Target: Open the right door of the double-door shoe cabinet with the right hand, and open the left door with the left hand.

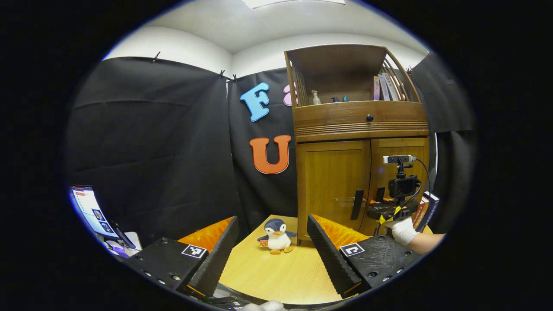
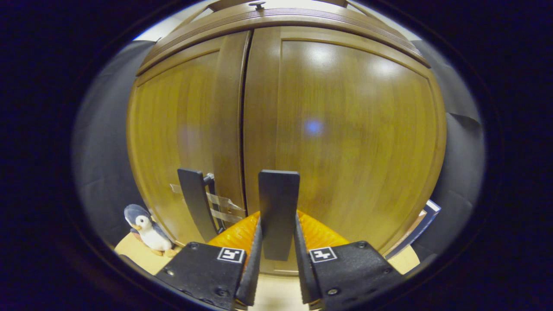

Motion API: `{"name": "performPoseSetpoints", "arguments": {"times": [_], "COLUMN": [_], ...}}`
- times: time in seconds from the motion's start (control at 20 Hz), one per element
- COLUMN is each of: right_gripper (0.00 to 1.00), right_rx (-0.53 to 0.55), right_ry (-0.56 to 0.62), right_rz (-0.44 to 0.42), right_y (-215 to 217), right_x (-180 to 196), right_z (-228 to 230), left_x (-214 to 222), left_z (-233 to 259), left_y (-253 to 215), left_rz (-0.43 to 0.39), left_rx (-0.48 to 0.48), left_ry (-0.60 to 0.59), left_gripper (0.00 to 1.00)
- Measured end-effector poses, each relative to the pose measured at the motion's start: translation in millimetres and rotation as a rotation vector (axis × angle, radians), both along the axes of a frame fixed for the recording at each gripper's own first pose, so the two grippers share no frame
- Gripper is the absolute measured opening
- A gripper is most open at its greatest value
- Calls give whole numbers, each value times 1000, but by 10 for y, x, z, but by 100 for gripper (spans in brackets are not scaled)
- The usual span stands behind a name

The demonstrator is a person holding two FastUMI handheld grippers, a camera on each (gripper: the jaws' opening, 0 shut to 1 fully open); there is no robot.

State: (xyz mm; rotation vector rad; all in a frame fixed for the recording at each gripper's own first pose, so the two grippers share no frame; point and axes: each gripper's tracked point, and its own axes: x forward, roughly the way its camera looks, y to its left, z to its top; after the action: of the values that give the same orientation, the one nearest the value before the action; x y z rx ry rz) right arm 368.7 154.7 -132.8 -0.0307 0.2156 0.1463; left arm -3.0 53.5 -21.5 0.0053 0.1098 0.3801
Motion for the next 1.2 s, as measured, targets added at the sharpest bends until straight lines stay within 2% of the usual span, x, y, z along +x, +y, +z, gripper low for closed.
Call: {"name": "performPoseSetpoints", "arguments": {"times": [0.05, 0.1, 0.4, 0.55, 1.2], "right_gripper": [39, 37, 33, 33, 31], "right_rx": [1, 8, 15, 12, 26], "right_ry": [3, 8, 26, 25, 40], "right_rz": [-1, -1, 5, 11, 38], "right_y": [-1, 3, -20, -46, -521], "right_x": [-14, -15, -115, -245, -1240], "right_z": [4, -2, -21, -20, -88], "left_x": [0, -5, -14, -161, -330], "left_z": [-2, -5, -32, -47, -91], "left_y": [3, 7, 13, 56, -81], "left_rz": [1, 2, 3, -8, -127], "left_rx": [1, 3, -13, -16, -22], "left_ry": [-2, -4, -11, -15, -27], "left_gripper": [100, 96, 96, 96, 96]}}
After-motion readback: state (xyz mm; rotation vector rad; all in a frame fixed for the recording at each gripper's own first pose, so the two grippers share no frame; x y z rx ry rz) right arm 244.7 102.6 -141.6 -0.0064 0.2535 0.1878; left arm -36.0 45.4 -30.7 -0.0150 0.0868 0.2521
